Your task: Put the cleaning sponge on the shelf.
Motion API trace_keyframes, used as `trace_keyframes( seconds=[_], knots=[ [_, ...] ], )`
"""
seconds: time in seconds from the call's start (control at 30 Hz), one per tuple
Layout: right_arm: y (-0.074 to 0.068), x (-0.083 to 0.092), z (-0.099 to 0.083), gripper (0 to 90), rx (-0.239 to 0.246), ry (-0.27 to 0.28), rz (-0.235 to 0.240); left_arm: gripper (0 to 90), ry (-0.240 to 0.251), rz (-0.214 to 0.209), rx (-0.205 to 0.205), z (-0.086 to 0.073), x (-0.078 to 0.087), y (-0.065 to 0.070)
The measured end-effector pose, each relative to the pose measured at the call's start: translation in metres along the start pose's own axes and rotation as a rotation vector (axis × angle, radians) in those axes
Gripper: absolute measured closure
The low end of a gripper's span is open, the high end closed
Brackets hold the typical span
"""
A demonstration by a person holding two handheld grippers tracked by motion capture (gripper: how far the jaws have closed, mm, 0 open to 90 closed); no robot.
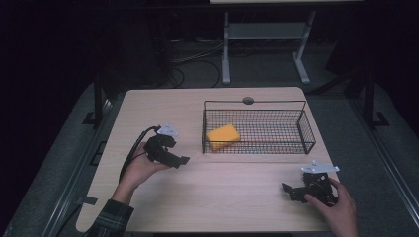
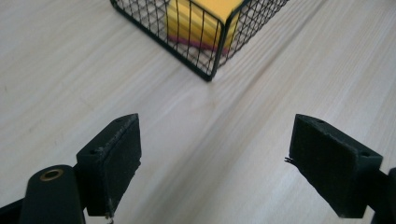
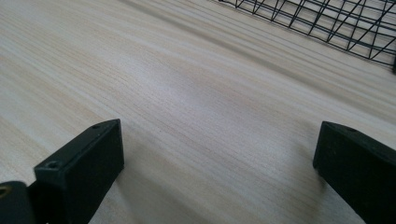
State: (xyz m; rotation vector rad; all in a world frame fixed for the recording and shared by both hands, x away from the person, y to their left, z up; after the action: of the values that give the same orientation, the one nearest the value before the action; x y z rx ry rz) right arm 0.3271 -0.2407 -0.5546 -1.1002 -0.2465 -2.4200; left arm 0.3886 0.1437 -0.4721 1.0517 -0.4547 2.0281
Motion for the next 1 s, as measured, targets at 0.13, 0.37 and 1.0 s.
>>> trace_keyframes(
  seconds=[0.13, 0.37, 1.0],
  knots=[
    [0.000, 0.000, 0.000, 1.2, 0.000, 0.000, -0.002, 16.1, 0.019, 0.031, 0.010, -0.017, 0.003, -0.001],
    [0.000, 0.000, 0.000, 1.2, -0.001, 0.000, -0.003, 16.1, 0.057, 0.066, 0.021, -0.042, 0.009, 0.000],
    [0.000, 0.000, 0.000, 1.2, -0.001, 0.000, -0.003, 14.6, -0.006, 0.099, 0.081, -0.110, -0.003, 0.004]
  ],
)
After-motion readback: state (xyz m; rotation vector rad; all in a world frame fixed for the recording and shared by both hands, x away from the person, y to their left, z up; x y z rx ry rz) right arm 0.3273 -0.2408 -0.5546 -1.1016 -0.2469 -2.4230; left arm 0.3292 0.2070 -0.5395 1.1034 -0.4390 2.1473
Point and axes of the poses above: each handheld gripper's, and its own axes: x roughly backward along the jaws, z roughly out of its top, y roughly to its right, the point moved 10 cm from there along -x, roughly forward along the jaws, and after that the axes turned 3 degrees about -y, right-handed, at the moved point
